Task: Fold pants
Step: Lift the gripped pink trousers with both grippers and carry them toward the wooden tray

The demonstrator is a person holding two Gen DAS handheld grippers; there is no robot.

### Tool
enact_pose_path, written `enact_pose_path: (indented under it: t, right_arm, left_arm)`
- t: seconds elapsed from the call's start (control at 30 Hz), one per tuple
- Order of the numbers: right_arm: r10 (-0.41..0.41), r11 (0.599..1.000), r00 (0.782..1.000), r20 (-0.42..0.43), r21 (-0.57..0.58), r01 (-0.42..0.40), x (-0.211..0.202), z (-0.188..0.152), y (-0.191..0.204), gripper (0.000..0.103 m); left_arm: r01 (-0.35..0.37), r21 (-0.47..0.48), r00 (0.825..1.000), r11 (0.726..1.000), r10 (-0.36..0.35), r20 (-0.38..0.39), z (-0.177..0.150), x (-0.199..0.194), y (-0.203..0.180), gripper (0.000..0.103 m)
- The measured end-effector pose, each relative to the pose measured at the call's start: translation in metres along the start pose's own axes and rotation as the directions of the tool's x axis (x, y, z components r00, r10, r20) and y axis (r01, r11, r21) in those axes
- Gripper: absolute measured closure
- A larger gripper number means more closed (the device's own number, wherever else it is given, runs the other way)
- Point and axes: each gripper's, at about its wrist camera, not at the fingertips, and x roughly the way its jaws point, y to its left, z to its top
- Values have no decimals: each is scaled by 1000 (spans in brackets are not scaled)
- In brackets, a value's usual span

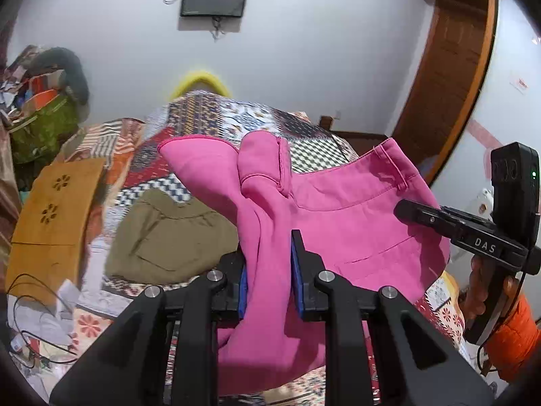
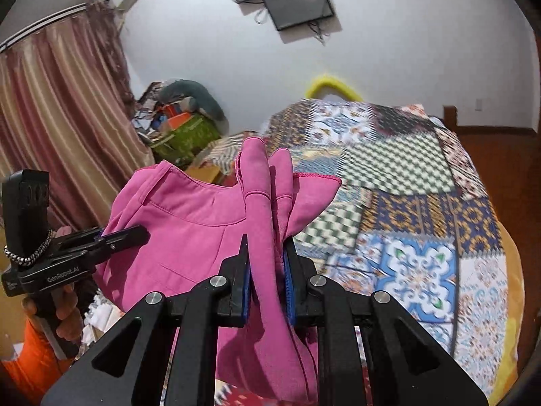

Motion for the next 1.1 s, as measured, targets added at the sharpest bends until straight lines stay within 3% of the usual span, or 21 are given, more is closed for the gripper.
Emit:
enact_pose_path:
  t: [0.27, 0.53, 0.73, 1.1]
  right_arm:
    - [76, 996, 997, 17, -57, -75, 30, 19, 39, 89]
    - [103, 990, 994, 20, -102, -100, 64, 38, 66, 89]
    - [101, 990, 995, 5, -96, -100, 98, 50, 69, 89]
    - [72, 993, 994, -77, -85, -78, 169, 52, 59, 89]
  left_arm:
    - [-87, -16, 995, 996, 88, 46, 12, -22, 46, 82]
    - [-141, -15, 988, 990, 141, 61, 26, -15, 80, 82]
    - [-142, -31, 989, 989, 143, 46, 37, 15, 112, 82]
    - [-126, -46, 991, 991, 123, -60, 33, 98, 164, 82]
